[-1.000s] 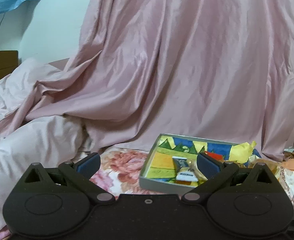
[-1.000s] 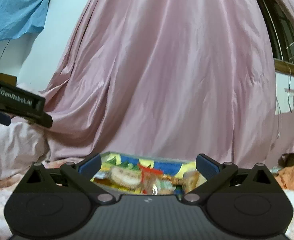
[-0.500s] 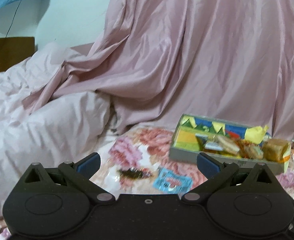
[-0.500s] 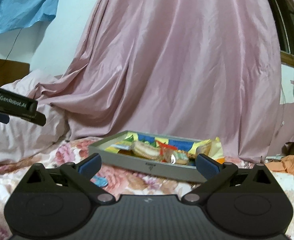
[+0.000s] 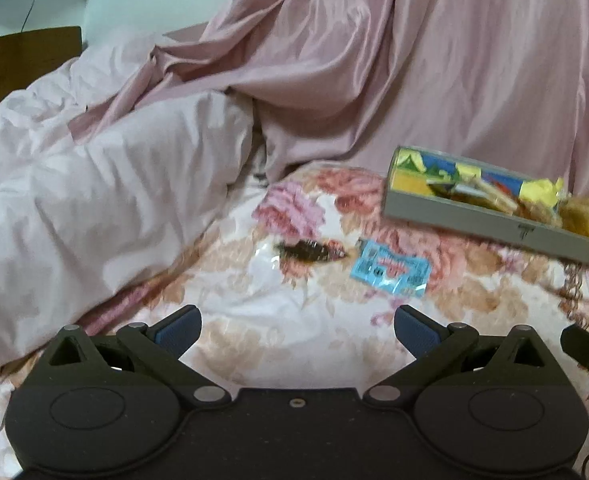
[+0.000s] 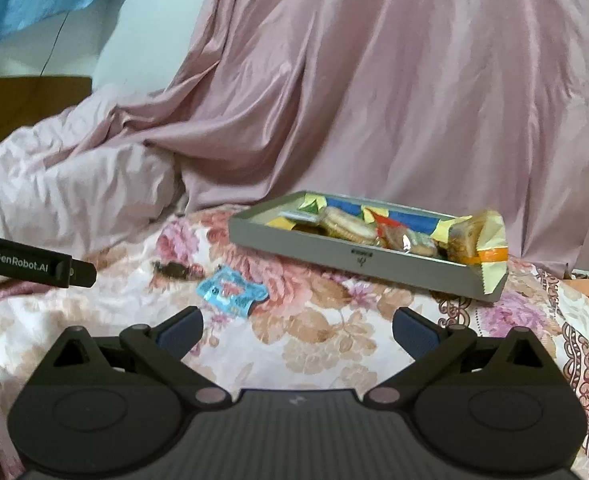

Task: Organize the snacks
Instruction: 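Open both tools over the tray and withdraw them upward, then move both open tools toward the blue packet and dark jerky packet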

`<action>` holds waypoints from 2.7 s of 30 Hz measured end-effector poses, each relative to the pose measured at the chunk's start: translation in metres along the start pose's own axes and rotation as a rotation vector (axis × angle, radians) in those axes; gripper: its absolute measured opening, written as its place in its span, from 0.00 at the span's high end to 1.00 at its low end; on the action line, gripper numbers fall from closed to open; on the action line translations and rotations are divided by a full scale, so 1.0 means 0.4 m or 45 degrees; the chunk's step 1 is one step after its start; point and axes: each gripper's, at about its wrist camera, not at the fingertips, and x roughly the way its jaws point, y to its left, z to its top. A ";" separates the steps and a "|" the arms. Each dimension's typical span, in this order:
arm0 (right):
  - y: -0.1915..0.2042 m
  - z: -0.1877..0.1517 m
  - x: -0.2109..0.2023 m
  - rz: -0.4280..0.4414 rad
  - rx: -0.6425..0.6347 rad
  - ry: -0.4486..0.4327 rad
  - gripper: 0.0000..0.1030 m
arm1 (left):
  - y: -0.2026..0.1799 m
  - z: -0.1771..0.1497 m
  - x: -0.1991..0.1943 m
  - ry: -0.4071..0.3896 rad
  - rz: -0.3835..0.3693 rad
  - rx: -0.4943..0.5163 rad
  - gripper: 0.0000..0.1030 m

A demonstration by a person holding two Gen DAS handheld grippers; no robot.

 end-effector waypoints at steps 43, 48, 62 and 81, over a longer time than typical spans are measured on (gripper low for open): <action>0.103 -0.011 0.286 0.035 -0.346 0.173 0.00 | 0.046 0.046 0.328 0.087 -0.035 -0.157 0.01; 0.095 0.001 0.345 0.070 -0.354 0.161 0.00 | 0.033 0.060 0.360 0.057 -0.049 -0.114 0.01; 0.120 0.018 0.496 0.352 -0.390 0.198 0.00 | 0.021 0.082 0.459 0.014 -0.153 -0.001 0.01; 0.144 0.016 0.625 0.502 -0.376 0.243 0.01 | 0.091 0.170 0.613 0.055 -0.617 0.264 0.01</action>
